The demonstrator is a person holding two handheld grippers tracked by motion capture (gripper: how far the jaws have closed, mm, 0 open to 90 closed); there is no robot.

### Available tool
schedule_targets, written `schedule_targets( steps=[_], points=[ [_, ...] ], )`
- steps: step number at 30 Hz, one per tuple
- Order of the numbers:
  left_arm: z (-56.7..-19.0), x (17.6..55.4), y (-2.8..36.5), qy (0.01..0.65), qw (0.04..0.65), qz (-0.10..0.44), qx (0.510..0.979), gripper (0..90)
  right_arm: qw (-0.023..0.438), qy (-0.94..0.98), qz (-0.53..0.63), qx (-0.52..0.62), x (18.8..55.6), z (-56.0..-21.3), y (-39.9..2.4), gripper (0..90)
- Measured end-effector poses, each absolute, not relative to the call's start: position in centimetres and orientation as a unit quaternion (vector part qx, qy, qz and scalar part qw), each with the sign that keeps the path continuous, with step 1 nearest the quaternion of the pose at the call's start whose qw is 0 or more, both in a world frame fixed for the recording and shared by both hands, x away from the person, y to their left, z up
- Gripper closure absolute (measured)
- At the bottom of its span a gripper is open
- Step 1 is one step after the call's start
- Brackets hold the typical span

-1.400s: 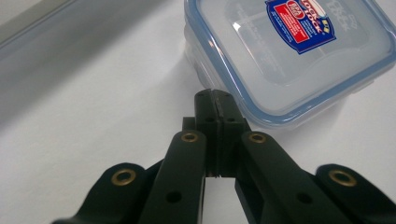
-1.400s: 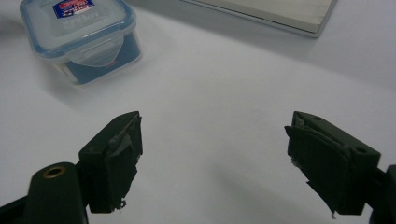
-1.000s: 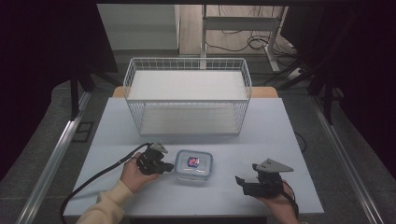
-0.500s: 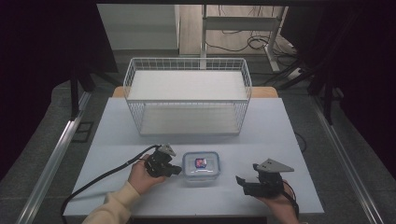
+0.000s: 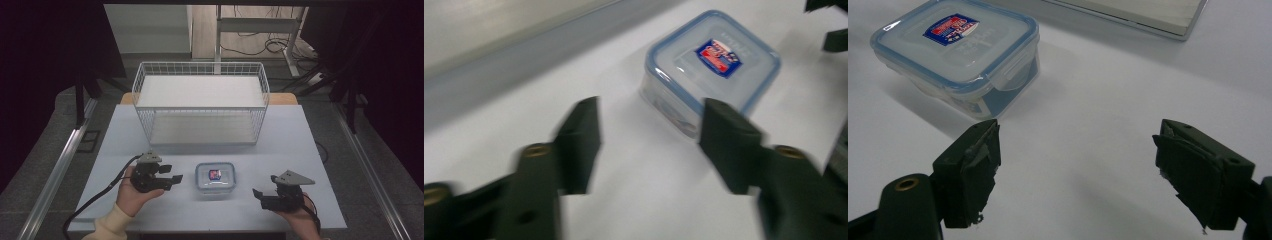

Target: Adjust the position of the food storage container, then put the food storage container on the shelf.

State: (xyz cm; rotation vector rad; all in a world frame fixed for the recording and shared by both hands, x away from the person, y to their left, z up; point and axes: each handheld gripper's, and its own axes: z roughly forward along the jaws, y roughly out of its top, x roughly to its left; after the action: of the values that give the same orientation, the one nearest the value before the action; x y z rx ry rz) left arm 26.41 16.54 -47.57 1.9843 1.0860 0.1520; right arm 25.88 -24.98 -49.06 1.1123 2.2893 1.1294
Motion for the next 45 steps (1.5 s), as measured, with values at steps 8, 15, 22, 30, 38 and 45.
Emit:
schedule_targets(
  steps=[8,15,22,30,38,45],
  points=[
    [-48.5,25.8,17.0,0.455,0.426,0.041,0.781,21.1,0.180,0.809,0.404,0.387,26.0,-49.0,-25.0,18.2],
    [-48.5,26.2,17.3,0.459,0.433,0.033,0.775,19.1,0.184,0.807,0.407,0.387,25.9,-48.9,-25.1,18.2],
    [-48.4,26.1,17.4,0.463,0.431,0.040,0.773,17.3,0.186,0.802,0.411,0.390,25.9,-48.8,-25.1,18.2],
    [-48.4,26.4,17.4,0.470,0.437,0.032,0.766,15.1,0.178,0.799,0.422,0.389,26.1,-48.6,-24.8,17.9],
    [-48.6,26.6,17.3,0.470,0.440,0.022,0.765,14.1,0.145,0.790,0.435,0.408,26.7,-48.2,-24.7,17.5],
    [-48.9,27.3,17.0,0.479,0.453,-0.002,0.752,14.0,0.104,0.791,0.442,0.410,27.4,-48.1,-24.2,17.0]
  ],
)
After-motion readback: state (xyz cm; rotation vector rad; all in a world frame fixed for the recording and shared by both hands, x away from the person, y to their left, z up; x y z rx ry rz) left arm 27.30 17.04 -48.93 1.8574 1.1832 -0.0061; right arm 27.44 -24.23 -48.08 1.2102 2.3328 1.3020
